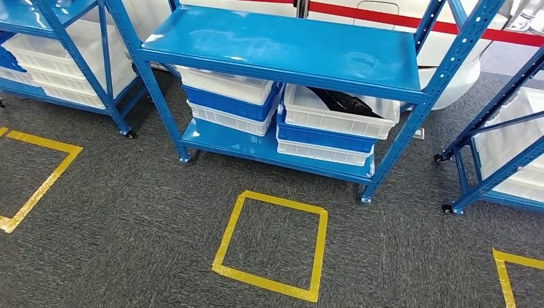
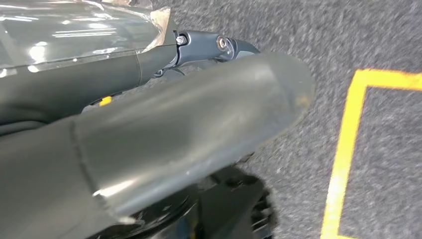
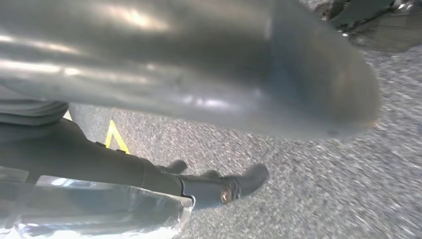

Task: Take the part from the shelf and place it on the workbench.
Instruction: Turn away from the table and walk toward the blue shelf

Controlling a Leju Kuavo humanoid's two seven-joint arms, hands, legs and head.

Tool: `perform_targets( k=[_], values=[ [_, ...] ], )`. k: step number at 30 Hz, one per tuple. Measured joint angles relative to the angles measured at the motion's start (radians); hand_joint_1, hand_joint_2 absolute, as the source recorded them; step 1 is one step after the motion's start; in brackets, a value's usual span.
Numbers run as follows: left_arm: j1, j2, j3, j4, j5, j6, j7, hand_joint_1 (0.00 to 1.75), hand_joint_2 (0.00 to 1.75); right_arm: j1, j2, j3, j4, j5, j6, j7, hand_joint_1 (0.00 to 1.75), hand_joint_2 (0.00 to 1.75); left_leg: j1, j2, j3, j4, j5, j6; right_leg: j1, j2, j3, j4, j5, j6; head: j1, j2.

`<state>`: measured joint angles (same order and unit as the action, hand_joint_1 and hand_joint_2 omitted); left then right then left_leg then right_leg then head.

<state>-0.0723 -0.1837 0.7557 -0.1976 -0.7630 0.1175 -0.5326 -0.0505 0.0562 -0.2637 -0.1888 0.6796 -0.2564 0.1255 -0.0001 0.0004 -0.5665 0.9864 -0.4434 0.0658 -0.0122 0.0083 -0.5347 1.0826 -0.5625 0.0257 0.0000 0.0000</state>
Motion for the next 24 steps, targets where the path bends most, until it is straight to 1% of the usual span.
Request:
perform_targets(
  k=[2,3,4,5,6,7,8,9,10,11,12,13,14,15,16,17,18,19,20,21,22,23,24],
  values=[
    [-0.002,0.0,0.0,0.0,0.0,0.0,0.0,0.0,0.0,0.0,-0.001,0.0,0.0,0.0,0.0,0.0,0.0,0.0,-0.004,0.002,0.009,-0.002,-0.007,0.007,0.0,-0.001,-0.082,0.141,-0.056,-0.009,0.002,0.0],
    [-0.002,0.0,0.0,0.0,0.0,0.0,0.0,0.0,0.0,0.001,-0.001,0.0,0.0,0.0,0.0,0.0,0.0,0.0,-0.007,0.002,0.013,-0.002,-0.012,0.009,0.0,-0.001,-0.122,0.202,-0.074,-0.009,0.002,0.0],
    [-0.002,0.0,0.0,0.0,0.0,0.0,0.0,0.0,0.0,0.003,-0.002,0.0,0.0,0.0,0.0,0.0,0.0,0.0,-0.009,0.0,0.019,-0.002,-0.017,0.01,0.0,-0.001,-0.146,0.229,-0.073,-0.004,0.002,0.0],
    [-0.001,0.0,0.0,0.0,0.0,0.0,0.0,0.0,0.0,0.005,-0.002,0.0,0.0,0.0,0.0,0.0,0.0,0.0,-0.01,-0.001,0.026,-0.002,-0.023,0.009,0.0,-0.001,-0.149,0.215,-0.053,0.005,0.002,0.0],
    [0.0,-0.001,0.0,0.0,0.0,0.0,0.0,0.0,0.0,0.006,-0.003,-0.001,0.0,0.0,0.0,0.0,0.0,0.0,-0.01,-0.003,0.035,-0.001,-0.03,0.007,0.0,-0.001,-0.132,0.161,-0.017,0.016,0.002,0.0],
    [0.0,-0.001,0.0,0.0,0.0,0.0,0.0,0.0,0.0,0.006,-0.003,-0.001,0.0,0.0,0.0,0.0,0.0,0.0,-0.011,-0.004,0.044,-0.001,-0.038,0.005,0.0,-0.003,-0.102,0.082,0.025,0.024,0.003,0.0],
    [0.0,-0.001,0.0,0.0,0.0,0.0,0.0,0.0,0.0,0.006,-0.004,-0.001,0.0,0.0,0.0,0.0,0.0,0.0,-0.013,-0.004,0.052,0.001,-0.046,0.001,0.001,-0.005,-0.074,0.01,0.062,0.026,0.004,0.0],
    [0.0,-0.002,0.0,0.0,0.0,-0.001,0.0,0.0,0.0,0.006,-0.005,-0.001,0.0,0.0,0.0,0.0,0.0,0.0,-0.016,-0.004,0.058,0.002,-0.054,-0.003,0.001,-0.007,-0.051,-0.043,0.088,0.022,0.004,0.0],
    [0.0,-0.002,0.0,0.0,0.0,-0.001,0.0,0.0,0.0,0.005,-0.005,-0.001,0.0,0.0,0.0,0.0,0.0,0.0,-0.019,-0.004,0.061,0.004,-0.061,-0.008,0.002,-0.008,-0.039,-0.07,0.101,0.014,0.004,0.0],
    [-0.001,-0.002,0.0,0.0,0.0,-0.001,0.0,0.0,0.0,0.005,-0.005,-0.002,0.0,0.0,0.0,0.0,0.0,0.0,-0.02,-0.004,0.063,0.005,-0.067,-0.012,0.003,-0.008,-0.036,-0.075,0.102,0.005,0.004,0.0],
    [-0.002,-0.002,0.0,0.0,0.0,-0.002,0.0,0.0,0.0,0.004,-0.005,-0.002,0.0,0.0,0.0,0.0,0.0,0.0,-0.019,-0.004,0.064,0.006,-0.071,-0.016,0.001,-0.007,-0.032,-0.077,0.101,-0.004,0.003,0.0],
    [-0.002,-0.002,0.0,0.0,0.0,-0.001,0.0,0.0,0.0,0.005,-0.005,-0.002,0.0,0.0,0.0,0.0,0.0,0.0,-0.017,-0.004,0.064,0.011,-0.076,-0.022,-0.001,-0.006,-0.029,-0.079,0.1,-0.01,0.003,0.0],
    [-0.003,-0.002,0.0,0.0,0.0,-0.001,-0.001,0.0,0.0,0.005,-0.006,-0.002,0.0,0.0,0.0,0.0,0.0,0.0,-0.014,-0.004,0.059,0.026,-0.086,-0.029,-0.005,-0.006,-0.025,-0.081,0.098,-0.016,0.002,0.0],
    [-0.003,-0.002,0.0,-0.001,0.0,-0.001,-0.001,0.0,0.0,0.005,-0.006,-0.002,0.0,0.0,0.0,-0.001,0.0,0.0,-0.01,-0.004,0.043,0.061,-0.104,-0.037,-0.009,-0.006,-0.02,-0.084,0.095,-0.023,0.0,0.0],
    [-0.003,-0.002,0.0,-0.001,0.0,-0.001,-0.001,0.0,0.0,0.005,-0.006,-0.003,0.0,0.0,0.0,-0.001,0.0,0.0,-0.005,-0.004,0.014,0.117,-0.13,-0.046,-0.011,-0.006,-0.015,-0.085,0.092,-0.03,-0.002,0.0],
    [-0.003,-0.002,0.0,-0.001,0.0,-0.001,-0.001,0.0,0.0,0.005,-0.006,-0.003,0.0,0.0,0.0,-0.002,0.0,0.0,0.0,-0.003,-0.026,0.186,-0.158,-0.054,-0.011,-0.006,-0.01,-0.085,0.087,-0.035,-0.003,0.0],
    [-0.002,-0.002,0.0,-0.001,0.0,-0.002,-0.001,0.0,0.0,0.004,-0.006,-0.003,0.0,0.0,0.0,-0.002,0.0,0.0,0.005,-0.003,-0.069,0.252,-0.179,-0.06,-0.011,-0.006,-0.006,-0.085,0.082,-0.037,-0.003,0.0],
    [-0.002,-0.002,0.0,0.0,0.0,-0.002,-0.001,0.0,0.0,0.004,-0.006,-0.003,0.0,0.0,0.0,-0.002,0.0,0.0,0.01,-0.003,-0.103,0.296,-0.183,-0.064,-0.012,-0.005,0.0,-0.085,0.077,-0.037,-0.003,0.0],
    [-0.001,-0.002,0.0,0.0,0.0,-0.002,-0.001,0.0,0.0,0.005,-0.006,-0.003,0.0,0.0,0.0,-0.002,0.0,0.0,0.014,-0.003,-0.12,0.303,-0.164,-0.067,-0.012,-0.004,0.007,-0.085,0.071,-0.035,-0.003,0.0],
    [-0.001,-0.001,0.0,0.0,0.0,-0.001,-0.001,0.0,0.0,0.006,-0.006,-0.003,0.0,0.0,0.0,-0.002,0.0,0.0,0.017,-0.003,-0.118,0.272,-0.126,-0.068,-0.014,-0.002,0.017,-0.085,0.065,-0.032,-0.003,0.0],
    [-0.001,-0.001,0.0,0.0,0.0,-0.001,0.0,0.0,0.0,0.006,-0.005,-0.003,0.0,0.0,0.0,-0.002,0.0,0.0,0.02,-0.003,-0.098,0.21,-0.076,-0.068,-0.015,-0.001,0.027,-0.085,0.058,-0.028,-0.003,0.0],
    [-0.001,-0.001,0.0,0.0,0.0,-0.001,0.0,0.0,0.0,0.006,-0.004,-0.003,0.0,0.001,0.0,-0.002,0.0,0.0,0.02,-0.003,-0.072,0.141,-0.033,-0.066,-0.016,0.0,0.034,-0.086,0.051,-0.024,-0.004,0.0],
    [-0.001,0.0,0.0,0.0,-0.001,-0.001,0.0,0.0,0.0,0.005,-0.003,-0.003,0.001,0.001,0.0,-0.002,0.0,0.0,0.018,-0.003,-0.05,0.085,-0.007,-0.063,-0.015,0.001,0.037,-0.086,0.044,-0.018,-0.005,0.0]
  ],
)
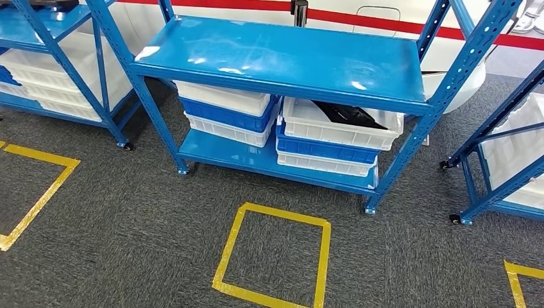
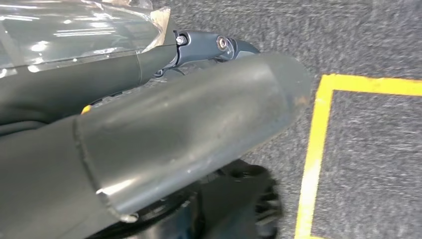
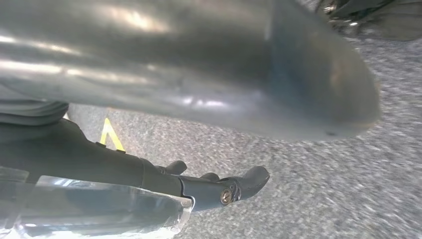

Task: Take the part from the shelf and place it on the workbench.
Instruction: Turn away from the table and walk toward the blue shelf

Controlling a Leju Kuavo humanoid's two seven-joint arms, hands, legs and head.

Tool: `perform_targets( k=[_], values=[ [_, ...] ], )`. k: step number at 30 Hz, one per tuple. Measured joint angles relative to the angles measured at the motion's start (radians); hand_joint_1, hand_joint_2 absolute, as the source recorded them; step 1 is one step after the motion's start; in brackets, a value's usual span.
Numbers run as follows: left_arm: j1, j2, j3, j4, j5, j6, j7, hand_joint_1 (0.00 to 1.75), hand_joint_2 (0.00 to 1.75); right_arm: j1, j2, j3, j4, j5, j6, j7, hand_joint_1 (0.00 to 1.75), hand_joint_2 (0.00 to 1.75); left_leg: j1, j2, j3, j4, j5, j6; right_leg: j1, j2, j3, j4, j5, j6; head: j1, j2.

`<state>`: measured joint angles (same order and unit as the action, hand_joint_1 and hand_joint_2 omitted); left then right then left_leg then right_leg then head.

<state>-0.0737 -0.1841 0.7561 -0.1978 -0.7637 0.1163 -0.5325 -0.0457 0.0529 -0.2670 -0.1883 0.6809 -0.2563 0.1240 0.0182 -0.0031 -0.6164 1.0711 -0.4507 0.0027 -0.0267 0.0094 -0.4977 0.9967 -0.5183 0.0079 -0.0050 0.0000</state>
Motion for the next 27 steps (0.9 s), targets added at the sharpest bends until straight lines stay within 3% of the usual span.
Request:
perform_targets(
  k=[1,4,6,7,9,10,11,12,14,16,18,21,23,25,26,27],
  values=[
    [-0.001,0.0,0.0,0.0,0.0,0.0,0.0,0.0,0.0,-0.002,0.001,0.0,0.0,0.001,0.0,0.0,0.0,0.0,-0.003,0.0,0.014,-0.034,0.01,0.005,0.001,0.001,0.001,-0.001,-0.006,0.006,-0.001,0.0],
    [-0.004,0.0,0.0,0.0,-0.001,0.0,0.002,0.0,0.0,-0.005,0.002,0.0,0.0,0.002,0.0,0.0,0.0,0.0,-0.013,-0.001,0.025,-0.055,-0.002,0.028,0.004,-0.001,0.006,-0.009,-0.016,0.027,-0.002,0.0],
    [-0.003,0.0,0.0,0.0,-0.001,0.0,0.003,0.0,0.0,-0.006,0.002,0.0,0.0,0.003,0.0,0.0,0.0,0.0,-0.011,-0.001,0.045,-0.074,0.001,0.045,0.006,-0.004,0.0,0.023,-0.034,0.031,0.0,0.0],
    [-0.003,0.0,0.0,0.0,-0.001,0.0,0.003,0.0,0.0,-0.006,0.002,-0.001,0.0,0.004,0.0,0.0,0.0,0.0,-0.01,0.0,0.056,-0.083,0.0,0.053,0.007,-0.005,-0.023,0.073,-0.054,0.028,0.002,0.0],
    [-0.005,0.0,0.0,0.0,-0.001,0.0,0.003,0.0,0.0,-0.005,0.002,-0.001,0.0,0.005,0.0,0.0,0.0,0.0,-0.015,0.002,0.07,-0.086,-0.01,0.062,0.007,-0.005,-0.106,0.212,-0.101,0.019,0.004,0.0],
    [-0.006,0.0,0.0,0.0,-0.002,0.0,0.003,0.0,0.0,-0.004,0.002,-0.001,0.0,0.005,0.0,0.0,0.0,0.0,-0.018,0.002,0.077,-0.086,-0.016,0.064,0.007,-0.005,-0.145,0.264,-0.11,0.02,0.005,0.0],
    [-0.005,0.0,0.0,0.0,-0.002,-0.001,0.004,0.0,0.0,-0.002,0.001,-0.001,0.0,0.005,0.0,0.001,0.0,0.0,-0.02,0.0,0.085,-0.086,-0.023,0.066,0.008,-0.005,-0.168,0.283,-0.102,0.026,0.005,0.0],
    [-0.005,0.0,0.0,0.0,-0.003,-0.001,0.004,0.0,0.0,0.0,0.0,-0.001,0.0,0.006,0.0,0.001,0.0,0.0,-0.023,-0.002,0.094,-0.086,-0.03,0.066,0.008,-0.005,-0.172,0.264,-0.077,0.034,0.006,0.0],
    [-0.004,-0.001,-0.001,0.0,-0.003,-0.001,0.004,0.0,0.0,0.001,-0.002,-0.001,0.0,0.007,0.0,0.002,0.0,0.0,-0.026,-0.005,0.113,-0.086,-0.047,0.063,0.011,-0.007,-0.131,0.129,0.008,0.047,0.007,0.0],
    [-0.005,-0.001,-0.001,0.0,-0.004,-0.001,0.006,0.0,0.0,0.0,-0.003,-0.002,0.0,0.008,0.0,0.002,0.0,0.0,-0.032,-0.006,0.124,-0.083,-0.067,0.054,0.016,-0.008,-0.09,0.023,0.063,0.038,0.007,0.0],
    [-0.006,-0.001,-0.001,0.001,-0.004,-0.001,0.007,0.0,0.0,-0.001,-0.003,-0.002,0.001,0.01,0.0,0.002,0.0,0.0,-0.034,-0.006,0.127,-0.082,-0.079,0.045,0.021,-0.008,-0.08,0.007,0.065,0.02,0.006,0.0],
    [-0.008,0.0,-0.001,-0.001,-0.003,-0.001,0.009,0.0,0.0,0.0,-0.003,-0.002,0.001,0.015,-0.001,0.002,0.0,0.0,-0.027,-0.005,0.124,-0.053,-0.104,0.026,0.009,-0.006,-0.063,-0.003,0.059,-0.002,0.002,0.0],
    [-0.008,0.0,-0.001,-0.001,-0.003,-0.001,0.01,0.0,0.0,-0.001,-0.002,-0.002,0.001,0.017,-0.002,0.002,0.0,0.0,-0.018,-0.003,0.068,0.058,-0.155,0.011,0.004,-0.007,-0.049,-0.007,0.051,-0.014,-0.003,0.0],
    [-0.006,0.0,0.0,-0.001,-0.003,-0.001,0.011,0.0,0.0,-0.002,0.0,-0.002,0.001,0.017,-0.003,0.002,0.0,0.0,-0.008,-0.002,-0.02,0.189,-0.193,-0.001,0.003,-0.006,-0.039,-0.007,0.04,-0.02,-0.004,0.0],
    [-0.005,0.0,0.0,-0.001,-0.003,-0.001,0.012,0.0,0.0,-0.001,0.001,-0.002,0.001,0.017,-0.003,0.002,0.0,0.0,-0.003,-0.001,-0.048,0.215,-0.185,-0.006,0.002,-0.006,-0.033,-0.007,0.034,-0.019,-0.004,0.0],
    [-0.004,0.0,0.0,-0.001,-0.003,-0.001,0.012,0.0,0.0,0.0,0.002,-0.002,0.001,0.017,-0.003,0.002,0.0,0.0,0.001,-0.001,-0.055,0.199,-0.154,-0.009,0.001,-0.004,-0.024,-0.007,0.028,-0.015,-0.005,0.0]
  ],
)
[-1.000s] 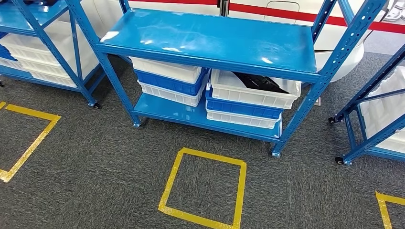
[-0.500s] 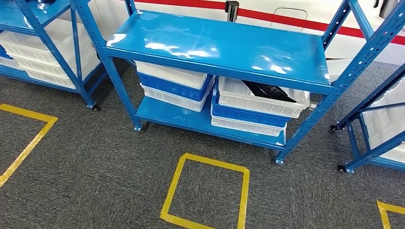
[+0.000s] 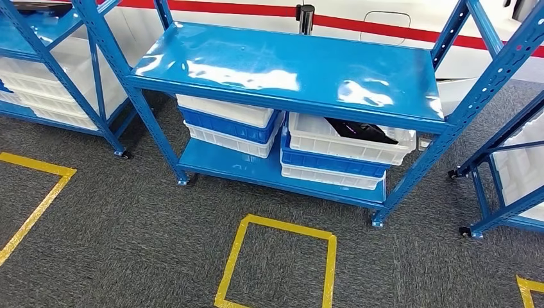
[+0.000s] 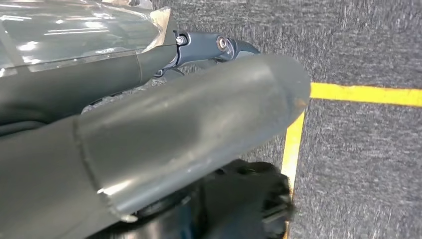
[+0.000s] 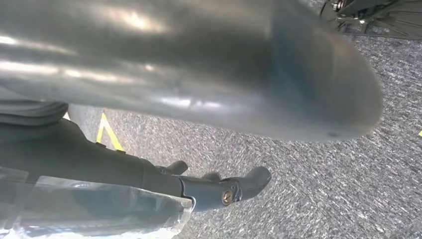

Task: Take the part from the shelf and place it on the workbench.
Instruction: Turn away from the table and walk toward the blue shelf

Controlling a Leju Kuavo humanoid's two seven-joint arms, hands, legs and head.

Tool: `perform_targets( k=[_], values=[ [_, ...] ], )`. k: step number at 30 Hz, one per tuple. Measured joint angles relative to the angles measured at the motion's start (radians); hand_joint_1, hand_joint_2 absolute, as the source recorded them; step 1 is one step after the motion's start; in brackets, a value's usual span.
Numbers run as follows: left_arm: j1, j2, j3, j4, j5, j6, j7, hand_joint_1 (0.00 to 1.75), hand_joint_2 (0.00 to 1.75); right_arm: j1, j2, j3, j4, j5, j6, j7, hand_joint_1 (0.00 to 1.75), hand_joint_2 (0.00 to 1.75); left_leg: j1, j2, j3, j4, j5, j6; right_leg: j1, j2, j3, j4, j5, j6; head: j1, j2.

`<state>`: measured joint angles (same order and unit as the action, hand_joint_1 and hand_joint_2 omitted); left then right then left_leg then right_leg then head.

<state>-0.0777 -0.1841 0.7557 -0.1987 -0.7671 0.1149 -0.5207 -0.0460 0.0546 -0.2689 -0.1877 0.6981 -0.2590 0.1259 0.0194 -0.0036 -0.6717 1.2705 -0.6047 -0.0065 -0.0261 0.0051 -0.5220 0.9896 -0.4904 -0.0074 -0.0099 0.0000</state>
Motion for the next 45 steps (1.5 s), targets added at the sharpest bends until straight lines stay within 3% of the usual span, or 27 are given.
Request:
perform_targets(
  k=[2,4,6,12,17,24,32,36,38,40,42,43,44,45],
  values=[
    [0.001,0.0,0.0,0.0,0.0,0.0,0.0,0.0,0.0,0.002,0.001,0.0,0.0,0.0,0.0,0.001,0.0,0.0,0.007,0.001,0.036,-0.123,0.096,-0.003,-0.004,0.002,0.017,0.0,-0.014,0.01,-0.001,0.0],
    [0.0,0.001,0.0,0.001,0.0,0.0,0.0,0.0,0.0,0.0,0.002,0.0,0.0,0.001,0.0,0.001,0.0,0.0,0.004,0.001,0.078,-0.229,0.145,0.0,0.001,0.003,0.024,0.0,-0.027,0.023,-0.004,0.0],
    [0.0,0.0,0.0,0.001,0.0,0.003,0.001,0.0,0.0,-0.003,0.002,0.0,0.0,0.002,0.0,0.001,0.0,0.0,-0.003,-0.001,0.089,-0.252,0.143,0.011,0.006,0.003,0.025,0.0,-0.035,0.035,-0.006,0.0],
    [0.002,-0.001,0.0,0.001,0.0,0.039,0.001,0.0,0.0,-0.003,0.001,-0.001,0.0,0.005,0.0,0.001,0.0,0.0,-0.019,-0.004,0.095,-0.254,0.144,0.02,0.01,0.002,0.043,-0.01,-0.036,0.032,-0.003,0.0],
    [0.001,-0.002,0.0,0.001,-0.001,0.05,0.002,0.0,0.0,-0.004,0.002,-0.001,0.0,0.008,0.0,0.001,0.0,0.0,-0.019,-0.004,0.1,-0.254,0.136,0.033,0.009,0.002,0.044,-0.023,-0.038,0.037,-0.003,0.0],
    [0.001,-0.002,0.0,0.001,-0.002,0.053,0.003,0.0,0.0,-0.003,0.002,-0.001,0.0,0.008,0.0,0.001,0.0,0.0,-0.022,-0.003,0.101,-0.254,0.136,0.036,0.007,0.002,0.045,-0.025,-0.035,0.054,-0.003,0.0],
    [0.001,-0.002,0.0,0.001,-0.002,0.054,0.005,0.0,0.0,-0.003,0.003,-0.002,0.0,0.009,0.0,0.001,0.0,0.0,-0.025,-0.004,0.103,-0.252,0.133,0.04,0.0,0.002,0.045,-0.026,-0.035,0.059,-0.003,0.0],
    [0.001,-0.002,0.0,0.001,-0.002,0.054,0.008,0.0,0.0,-0.004,0.003,-0.002,0.0,0.012,0.0,-0.001,0.0,0.0,-0.033,-0.004,0.103,-0.253,0.131,0.052,-0.006,0.002,0.046,-0.029,-0.035,0.07,-0.004,0.0],
    [0.001,-0.002,0.0,0.001,-0.002,0.054,0.009,0.0,0.0,-0.005,0.003,-0.002,0.0,0.012,0.0,-0.002,0.0,0.0,-0.028,-0.002,0.112,-0.267,0.136,0.063,-0.006,0.001,0.046,-0.019,-0.042,0.075,-0.003,0.0],
    [0.001,-0.002,0.0,0.001,-0.002,0.054,0.009,0.0,0.0,-0.005,0.003,-0.002,0.0,0.012,0.0,-0.002,0.0,0.0,-0.022,0.003,0.123,-0.281,0.141,0.074,-0.005,0.0,0.013,0.058,-0.079,0.069,0.0,0.0],
    [0.0,-0.002,0.0,0.001,-0.002,0.054,0.009,0.0,0.0,-0.004,0.002,-0.003,0.0,0.012,0.0,-0.002,0.0,0.0,-0.024,0.007,0.126,-0.283,0.14,0.08,-0.004,-0.001,-0.069,0.203,-0.134,0.057,0.002,0.0],
    [0.0,-0.002,0.0,0.001,-0.002,0.055,0.009,0.0,0.0,-0.003,0.002,-0.004,0.0,0.012,0.0,-0.002,0.0,0.0,-0.025,0.008,0.127,-0.283,0.138,0.08,-0.003,-0.001,-0.105,0.259,-0.149,0.057,0.003,0.0],
    [0.0,-0.002,0.0,0.001,-0.003,0.055,0.009,0.0,0.0,-0.001,0.002,-0.005,0.0,0.011,0.0,-0.002,0.0,0.0,-0.026,0.009,0.129,-0.283,0.136,0.079,-0.002,-0.001,-0.124,0.281,-0.146,0.061,0.003,0.0],
    [0.001,-0.002,0.0,0.001,-0.004,0.055,0.009,0.0,0.0,0.0,0.001,-0.006,0.0,0.011,0.0,-0.002,0.0,0.0,-0.027,0.009,0.132,-0.283,0.134,0.077,-0.001,-0.002,-0.12,0.257,-0.124,0.068,0.003,0.0]
  ],
)
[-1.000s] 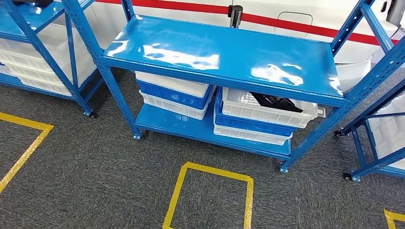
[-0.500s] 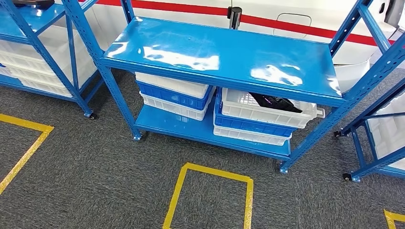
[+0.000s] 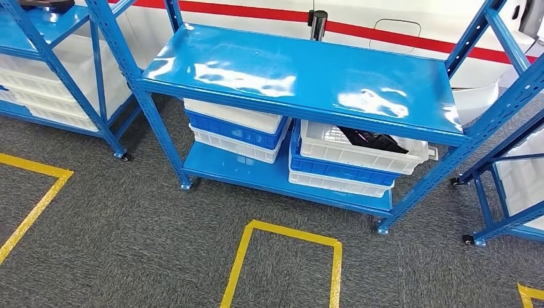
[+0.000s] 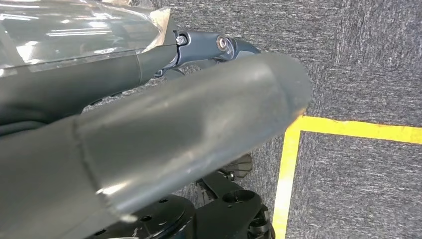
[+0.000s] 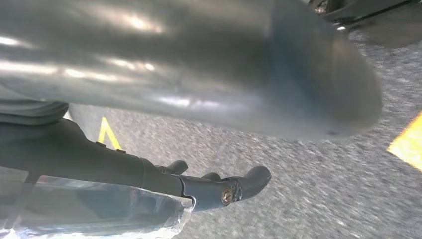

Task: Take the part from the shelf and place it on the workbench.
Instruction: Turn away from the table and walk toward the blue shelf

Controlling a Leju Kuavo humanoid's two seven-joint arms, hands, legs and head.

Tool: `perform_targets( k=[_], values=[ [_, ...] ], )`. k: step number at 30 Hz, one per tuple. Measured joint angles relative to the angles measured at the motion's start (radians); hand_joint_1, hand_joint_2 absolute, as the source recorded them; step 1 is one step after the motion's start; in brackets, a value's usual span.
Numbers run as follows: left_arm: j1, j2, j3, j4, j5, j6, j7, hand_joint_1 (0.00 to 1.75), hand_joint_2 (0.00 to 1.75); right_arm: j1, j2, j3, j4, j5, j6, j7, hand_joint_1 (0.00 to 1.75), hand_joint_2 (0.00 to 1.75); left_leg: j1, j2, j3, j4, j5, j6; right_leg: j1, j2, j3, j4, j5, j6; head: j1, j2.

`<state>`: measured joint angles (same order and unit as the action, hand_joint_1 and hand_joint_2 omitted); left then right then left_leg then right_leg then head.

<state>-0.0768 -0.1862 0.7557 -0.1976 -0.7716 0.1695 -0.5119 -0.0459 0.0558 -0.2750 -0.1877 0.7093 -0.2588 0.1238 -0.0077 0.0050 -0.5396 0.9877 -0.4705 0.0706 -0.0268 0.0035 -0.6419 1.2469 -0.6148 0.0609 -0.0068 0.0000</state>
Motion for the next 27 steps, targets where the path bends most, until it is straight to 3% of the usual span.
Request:
perform_targets(
  k=[2,4,6,9,10,12,13,14,15,16,17,19,20,23,27],
  values=[
    [0.001,-0.001,0.0,0.0,-0.002,0.0,0.0,0.0,0.0,0.001,-0.001,-0.001,0.0,0.0,0.0,0.0,0.0,0.0,0.0,0.001,0.009,0.001,-0.006,-0.008,0.0,-0.009,0.056,-0.138,0.071,0.012,0.001,0.0],
    [0.0,-0.001,0.0,0.0,-0.004,0.0,0.0,0.0,0.0,-0.001,-0.001,-0.002,0.0,0.0,0.0,0.0,0.0,0.0,-0.004,0.003,0.017,0.002,-0.015,-0.02,0.004,-0.016,0.101,-0.243,0.119,0.002,0.001,0.0],
    [-0.001,-0.002,0.0,0.0,-0.005,0.0,0.0,0.0,0.0,-0.002,0.0,-0.002,0.0,0.0,0.0,0.0,0.0,0.0,-0.006,0.005,0.021,0.003,-0.022,-0.03,0.011,-0.014,0.105,-0.257,0.127,-0.02,0.0,0.0],
    [-0.001,-0.001,0.0,0.0,-0.007,0.0,0.001,0.0,0.0,-0.001,0.001,-0.004,0.0,0.0,0.0,0.0,0.0,0.0,0.002,0.005,0.014,0.031,-0.045,-0.044,0.003,-0.006,0.115,-0.26,0.131,-0.044,-0.002,0.0],
    [-0.002,-0.001,0.0,-0.001,-0.007,0.0,0.001,0.0,0.0,-0.002,0.001,-0.004,0.0,0.0,-0.001,0.0,0.0,0.0,0.005,0.004,-0.004,0.07,-0.07,-0.051,0.0,-0.004,0.119,-0.261,0.132,-0.05,-0.005,0.0],
    [-0.002,-0.002,0.0,0.0,-0.008,0.0,0.002,0.0,0.0,-0.001,0.001,-0.006,0.0,0.001,-0.001,0.0,0.0,0.0,0.012,0.0,-0.069,0.2,-0.134,-0.063,0.001,0.0,0.12,-0.261,0.131,-0.057,-0.01,0.0],
    [-0.002,-0.002,0.0,0.0,-0.009,0.0,0.003,0.0,0.0,-0.001,0.002,-0.007,0.0,0.001,-0.001,0.0,0.0,0.0,0.014,-0.001,-0.104,0.262,-0.154,-0.068,0.001,0.003,0.12,-0.261,0.13,-0.058,-0.009,0.0],
    [-0.001,-0.002,0.0,0.0,-0.009,-0.001,0.003,0.0,0.0,0.0,0.001,-0.008,0.0,0.002,-0.001,0.0,0.0,0.0,0.017,-0.002,-0.128,0.295,-0.155,-0.07,0.002,0.007,0.121,-0.261,0.129,-0.059,-0.009,0.0],
    [-0.001,-0.002,0.0,0.0,-0.009,-0.001,0.004,0.0,0.0,0.0,0.001,-0.008,0.0,0.003,-0.001,-0.001,0.0,0.0,0.019,-0.003,-0.134,0.29,-0.133,-0.071,0.002,0.012,0.123,-0.26,0.129,-0.059,-0.009,0.0],
    [-0.001,-0.002,0.0,0.0,-0.009,-0.001,0.004,0.0,0.0,0.0,0.001,-0.009,0.0,0.004,-0.001,-0.001,0.0,0.0,0.021,-0.004,-0.119,0.244,-0.095,-0.07,0.003,0.018,0.125,-0.26,0.127,-0.059,-0.009,0.0],
    [-0.001,-0.002,0.0,0.0,-0.009,-0.001,0.004,0.0,0.0,-0.001,0.001,-0.009,0.0,0.006,-0.001,-0.002,0.0,0.0,0.022,-0.01,-0.089,0.171,-0.049,-0.067,0.002,0.025,0.127,-0.261,0.126,-0.058,-0.01,0.0],
    [-0.002,-0.001,0.0,0.0,-0.007,0.0,0.004,0.0,0.0,-0.003,0.002,-0.009,0.0,0.01,-0.001,-0.003,0.0,0.0,0.02,-0.024,-0.038,0.051,0.003,-0.06,0.007,0.035,0.128,-0.26,0.122,-0.051,-0.009,0.0],
    [-0.003,-0.001,0.0,0.0,-0.007,0.0,0.004,0.0,0.0,-0.004,0.002,-0.009,0.0,0.011,-0.001,-0.003,0.0,0.0,0.018,-0.029,-0.026,0.023,0.009,-0.056,0.009,0.038,0.126,-0.26,0.121,-0.046,-0.009,0.0],
    [-0.004,0.0,0.0,0.0,-0.006,0.002,0.003,0.0,0.0,-0.004,0.002,-0.009,0.0,0.016,-0.001,-0.004,0.0,0.0,0.009,-0.025,-0.025,0.016,0.006,-0.043,0.009,0.042,0.119,-0.266,0.12,-0.029,-0.01,0.0],
    [-0.004,0.0,0.0,0.0,-0.006,0.002,0.003,0.0,0.0,-0.003,0.002,-0.009,0.0,0.017,-0.001,-0.004,0.0,0.0,0.008,-0.025,-0.023,0.012,0.008,-0.038,0.008,0.043,0.119,-0.27,0.121,-0.024,-0.01,0.0]
  ],
)
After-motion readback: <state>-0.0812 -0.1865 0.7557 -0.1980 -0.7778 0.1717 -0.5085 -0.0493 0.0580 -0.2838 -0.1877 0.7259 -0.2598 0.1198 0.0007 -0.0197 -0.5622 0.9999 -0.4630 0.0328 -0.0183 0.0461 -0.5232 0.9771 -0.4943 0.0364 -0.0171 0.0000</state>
